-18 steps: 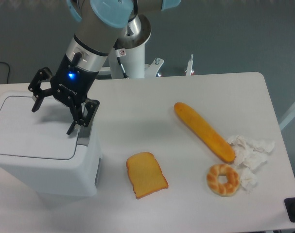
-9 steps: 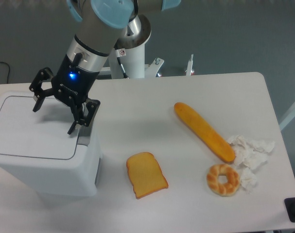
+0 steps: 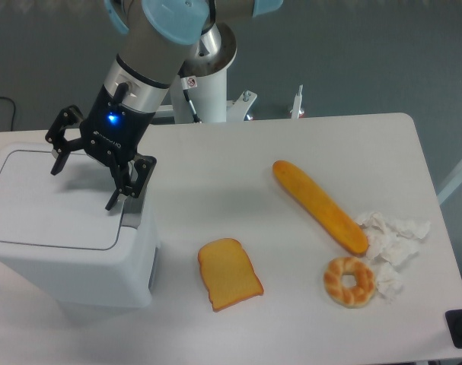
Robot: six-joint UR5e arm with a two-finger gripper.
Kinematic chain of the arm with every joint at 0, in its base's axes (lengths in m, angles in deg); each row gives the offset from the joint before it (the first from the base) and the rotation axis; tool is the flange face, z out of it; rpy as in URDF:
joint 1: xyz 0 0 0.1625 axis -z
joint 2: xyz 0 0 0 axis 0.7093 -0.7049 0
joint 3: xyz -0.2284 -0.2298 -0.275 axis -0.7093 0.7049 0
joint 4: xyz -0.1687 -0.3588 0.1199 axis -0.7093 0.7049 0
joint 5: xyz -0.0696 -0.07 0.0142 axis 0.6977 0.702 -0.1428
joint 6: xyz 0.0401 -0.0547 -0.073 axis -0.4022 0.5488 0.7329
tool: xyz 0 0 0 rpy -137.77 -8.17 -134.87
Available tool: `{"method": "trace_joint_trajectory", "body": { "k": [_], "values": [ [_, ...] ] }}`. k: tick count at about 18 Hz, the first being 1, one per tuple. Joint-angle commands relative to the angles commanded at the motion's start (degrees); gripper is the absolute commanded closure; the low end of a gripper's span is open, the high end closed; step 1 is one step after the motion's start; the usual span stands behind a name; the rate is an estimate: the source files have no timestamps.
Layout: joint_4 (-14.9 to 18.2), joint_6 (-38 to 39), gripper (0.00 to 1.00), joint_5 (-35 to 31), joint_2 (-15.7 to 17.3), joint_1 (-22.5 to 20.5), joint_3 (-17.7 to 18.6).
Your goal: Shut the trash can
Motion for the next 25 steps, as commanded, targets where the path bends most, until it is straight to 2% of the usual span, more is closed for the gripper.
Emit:
{"method": "trace_joint_trajectory", "body": {
  "k": [17,25],
  "values": [
    [-0.2,0.0,0.00,0.3,0.4,-0.1,0.2],
    [-0.4,-0.1,0.00,0.2,0.6,-3.1,-3.0]
  ]
}}
